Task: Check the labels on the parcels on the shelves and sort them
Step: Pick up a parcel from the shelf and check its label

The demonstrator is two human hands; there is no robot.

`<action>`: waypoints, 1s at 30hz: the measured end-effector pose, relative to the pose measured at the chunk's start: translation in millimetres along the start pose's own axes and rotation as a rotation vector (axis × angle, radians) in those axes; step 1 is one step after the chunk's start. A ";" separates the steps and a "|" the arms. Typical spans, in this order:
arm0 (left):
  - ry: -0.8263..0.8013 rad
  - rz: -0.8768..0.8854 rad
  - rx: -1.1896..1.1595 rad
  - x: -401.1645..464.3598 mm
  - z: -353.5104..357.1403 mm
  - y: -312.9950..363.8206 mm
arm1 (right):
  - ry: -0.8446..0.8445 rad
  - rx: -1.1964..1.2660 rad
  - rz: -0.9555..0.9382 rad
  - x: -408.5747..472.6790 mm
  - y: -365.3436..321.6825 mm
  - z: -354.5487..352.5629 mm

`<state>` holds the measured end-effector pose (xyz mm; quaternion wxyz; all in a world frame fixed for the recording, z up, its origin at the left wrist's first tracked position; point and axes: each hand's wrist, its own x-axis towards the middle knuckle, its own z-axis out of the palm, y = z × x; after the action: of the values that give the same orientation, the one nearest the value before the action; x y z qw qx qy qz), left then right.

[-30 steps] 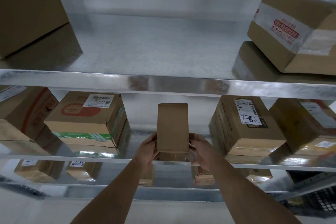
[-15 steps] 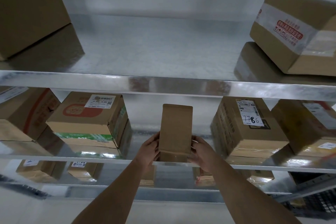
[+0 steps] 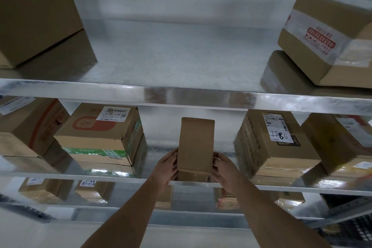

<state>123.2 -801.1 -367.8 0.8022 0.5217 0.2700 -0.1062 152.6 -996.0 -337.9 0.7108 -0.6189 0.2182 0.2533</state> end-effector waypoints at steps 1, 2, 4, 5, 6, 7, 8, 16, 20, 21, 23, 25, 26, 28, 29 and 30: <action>0.004 -0.025 0.015 -3.1 1.9 2.5 | -0.005 -0.005 -0.009 0.4 0.1 -0.3; -0.003 -0.046 0.023 -5.2 3.2 4.7 | -0.018 -0.003 -0.021 0.1 -0.6 -0.7; -0.023 -0.050 0.043 -5.3 2.7 8.0 | -0.044 0.017 -0.052 0.4 -2.0 -0.9; -0.028 -0.043 0.046 -5.4 3.2 8.9 | -0.048 0.031 -0.072 1.1 -3.0 -1.3; -0.033 -0.026 0.036 -6.3 3.9 9.9 | -0.047 0.056 -0.086 1.0 -4.7 -1.0; -0.039 -0.009 0.023 -7.4 5.2 11.5 | -0.039 0.073 -0.090 1.7 -6.4 -1.0; -0.045 0.014 0.014 -8.3 6.9 13.1 | -0.037 0.082 -0.090 2.3 -8.4 -0.8; 0.062 0.267 0.303 1.8 17.7 18.3 | -0.089 0.119 -0.151 -6.7 -17.0 0.9; 0.052 0.229 0.259 0.0 26.9 20.8 | -0.110 0.078 -0.166 -9.2 -17.6 2.7; 0.036 0.195 0.224 -2.1 27.9 21.6 | -0.110 0.071 -0.185 -10.1 -17.8 2.7; 0.008 0.157 0.177 -4.5 27.7 22.5 | -0.105 0.064 -0.220 -11.8 -18.3 2.5; -0.025 0.147 0.175 -5.5 26.6 22.1 | -0.108 0.056 -0.227 -13.7 -19.0 2.2; -0.037 0.147 0.181 -5.2 26.2 21.8 | -0.113 0.055 -0.224 -13.9 -19.2 2.1; -0.049 0.142 0.191 -4.1 25.1 20.2 | -0.123 0.058 -0.221 -13.6 -18.1 1.8; -0.049 0.140 0.195 -3.9 24.8 19.7 | -0.124 0.056 -0.220 -13.2 -17.2 1.8; -0.049 0.139 0.198 -3.7 24.4 19.3 | -0.126 0.058 -0.221 -12.9 -16.3 2.1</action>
<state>136.7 -815.0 -343.2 0.7584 0.6132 0.2018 -0.0894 152.8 -996.8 -317.1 0.7642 -0.6014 0.1107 0.2054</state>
